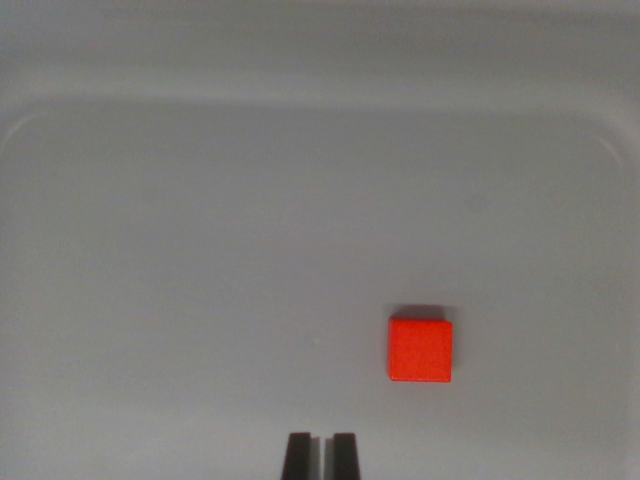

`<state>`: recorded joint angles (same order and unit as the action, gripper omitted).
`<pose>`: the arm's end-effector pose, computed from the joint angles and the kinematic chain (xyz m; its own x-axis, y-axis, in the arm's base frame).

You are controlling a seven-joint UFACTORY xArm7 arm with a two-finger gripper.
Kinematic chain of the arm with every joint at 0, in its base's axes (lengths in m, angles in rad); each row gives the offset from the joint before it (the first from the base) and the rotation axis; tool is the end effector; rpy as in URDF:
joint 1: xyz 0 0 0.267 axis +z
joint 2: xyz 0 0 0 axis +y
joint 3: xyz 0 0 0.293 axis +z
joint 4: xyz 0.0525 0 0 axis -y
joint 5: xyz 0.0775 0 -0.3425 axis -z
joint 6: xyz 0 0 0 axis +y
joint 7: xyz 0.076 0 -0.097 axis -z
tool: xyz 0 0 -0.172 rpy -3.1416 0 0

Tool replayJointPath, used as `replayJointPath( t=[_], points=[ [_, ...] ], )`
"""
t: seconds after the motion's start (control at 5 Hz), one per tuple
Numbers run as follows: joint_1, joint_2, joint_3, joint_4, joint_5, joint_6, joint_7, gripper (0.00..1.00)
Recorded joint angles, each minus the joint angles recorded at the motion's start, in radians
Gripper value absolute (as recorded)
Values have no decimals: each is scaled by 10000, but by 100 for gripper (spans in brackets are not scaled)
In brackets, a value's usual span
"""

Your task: Reach red block

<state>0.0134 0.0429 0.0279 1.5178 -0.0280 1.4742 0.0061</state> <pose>0.4894 0.0128 0.3330 0.9993 0.0379 0.0008 0.0378 -0.9989 0.0267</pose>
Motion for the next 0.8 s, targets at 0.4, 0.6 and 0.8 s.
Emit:
replayJointPath(
  t=[0.4, 0.6, 0.8],
  points=[
    [-39, 76, -30, -207, 21, -286, -4, 0],
    [-83, 162, -63, -441, 45, -609, -8, 0],
    [-83, 162, -63, -441, 45, -609, -8, 0]
  ],
)
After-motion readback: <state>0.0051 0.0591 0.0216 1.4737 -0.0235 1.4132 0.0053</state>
